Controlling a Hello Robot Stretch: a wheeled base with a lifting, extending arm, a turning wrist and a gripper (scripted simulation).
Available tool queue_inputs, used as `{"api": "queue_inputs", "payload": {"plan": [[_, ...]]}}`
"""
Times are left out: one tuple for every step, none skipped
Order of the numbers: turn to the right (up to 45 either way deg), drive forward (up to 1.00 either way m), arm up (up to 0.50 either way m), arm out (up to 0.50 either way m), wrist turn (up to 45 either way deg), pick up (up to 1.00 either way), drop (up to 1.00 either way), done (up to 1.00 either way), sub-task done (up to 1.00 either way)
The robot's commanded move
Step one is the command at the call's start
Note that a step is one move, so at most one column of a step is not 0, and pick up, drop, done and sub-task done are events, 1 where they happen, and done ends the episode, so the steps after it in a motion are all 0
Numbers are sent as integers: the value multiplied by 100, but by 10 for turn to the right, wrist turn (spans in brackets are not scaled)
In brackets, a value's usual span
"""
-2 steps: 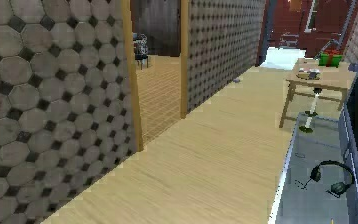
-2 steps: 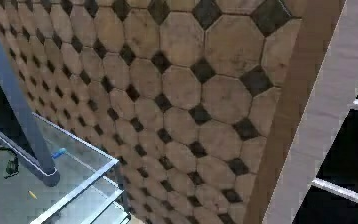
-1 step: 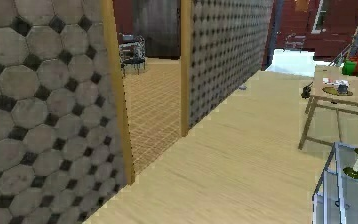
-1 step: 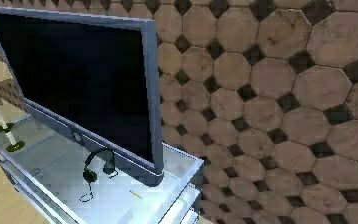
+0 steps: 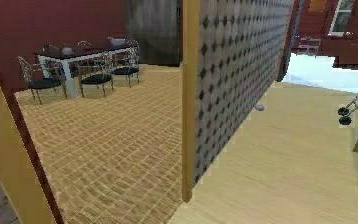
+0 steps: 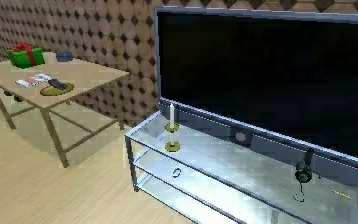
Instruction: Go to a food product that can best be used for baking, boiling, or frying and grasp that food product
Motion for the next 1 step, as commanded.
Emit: {"api": "queue_inputs", "payload": {"plan": [[60, 0, 0, 0, 0, 0, 0, 0, 0]]}}
